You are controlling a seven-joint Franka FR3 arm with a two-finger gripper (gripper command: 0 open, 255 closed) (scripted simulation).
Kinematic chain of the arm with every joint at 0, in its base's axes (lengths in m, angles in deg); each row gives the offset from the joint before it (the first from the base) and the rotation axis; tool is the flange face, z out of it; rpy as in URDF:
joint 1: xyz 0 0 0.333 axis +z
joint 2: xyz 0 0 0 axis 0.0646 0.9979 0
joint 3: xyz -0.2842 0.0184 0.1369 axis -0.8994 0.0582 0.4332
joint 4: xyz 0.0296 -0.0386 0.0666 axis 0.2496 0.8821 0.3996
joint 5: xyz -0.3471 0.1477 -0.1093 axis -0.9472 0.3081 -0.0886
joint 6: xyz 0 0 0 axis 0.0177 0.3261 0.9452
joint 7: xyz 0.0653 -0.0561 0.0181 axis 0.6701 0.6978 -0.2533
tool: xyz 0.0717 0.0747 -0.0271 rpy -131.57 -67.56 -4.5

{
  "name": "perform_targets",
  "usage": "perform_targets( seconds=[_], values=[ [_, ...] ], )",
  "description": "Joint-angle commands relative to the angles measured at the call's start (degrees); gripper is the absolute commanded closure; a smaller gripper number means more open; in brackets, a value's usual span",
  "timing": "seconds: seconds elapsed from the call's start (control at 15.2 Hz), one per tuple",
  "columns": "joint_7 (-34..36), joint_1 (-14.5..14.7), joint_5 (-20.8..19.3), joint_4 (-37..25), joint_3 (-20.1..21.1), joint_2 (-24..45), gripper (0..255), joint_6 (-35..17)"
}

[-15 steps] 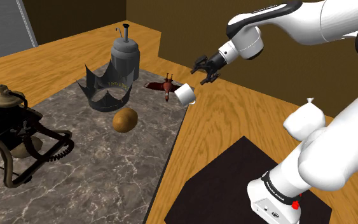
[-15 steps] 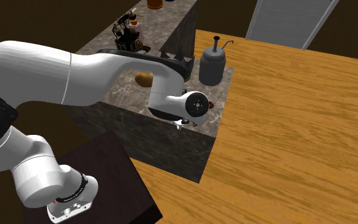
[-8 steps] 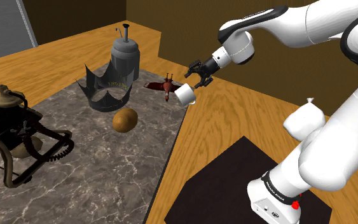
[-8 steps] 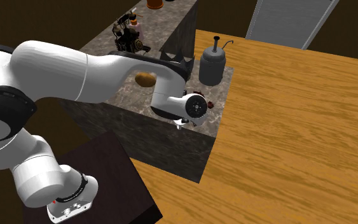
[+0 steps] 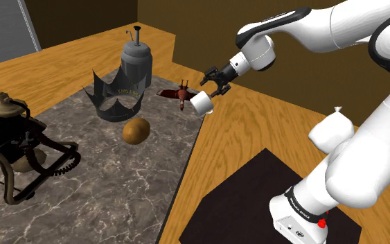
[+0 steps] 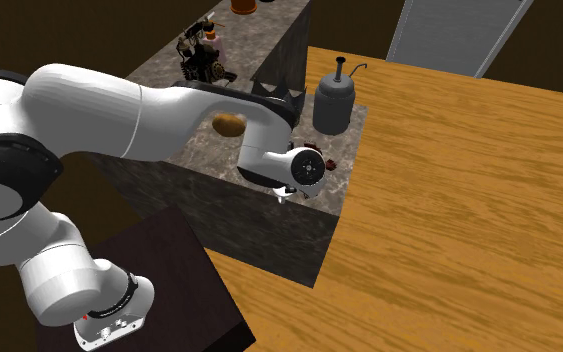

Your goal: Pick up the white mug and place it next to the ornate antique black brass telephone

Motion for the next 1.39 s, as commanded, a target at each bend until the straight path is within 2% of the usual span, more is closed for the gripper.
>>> perform_targets(
  seconds=[0.0, 0.59, 1.32],
  values=[
    [0.0, 0.0, 0.0, 0.0, 0.0, 0.0, 255, 0.0],
    [0.0, 0.0, 0.0, 0.0, 0.0, 0.0, 255, 0.0],
    [6.9, 0.1, -5.4, -2.3, -0.5, -4.8, 255, 4.1]
  ],
)
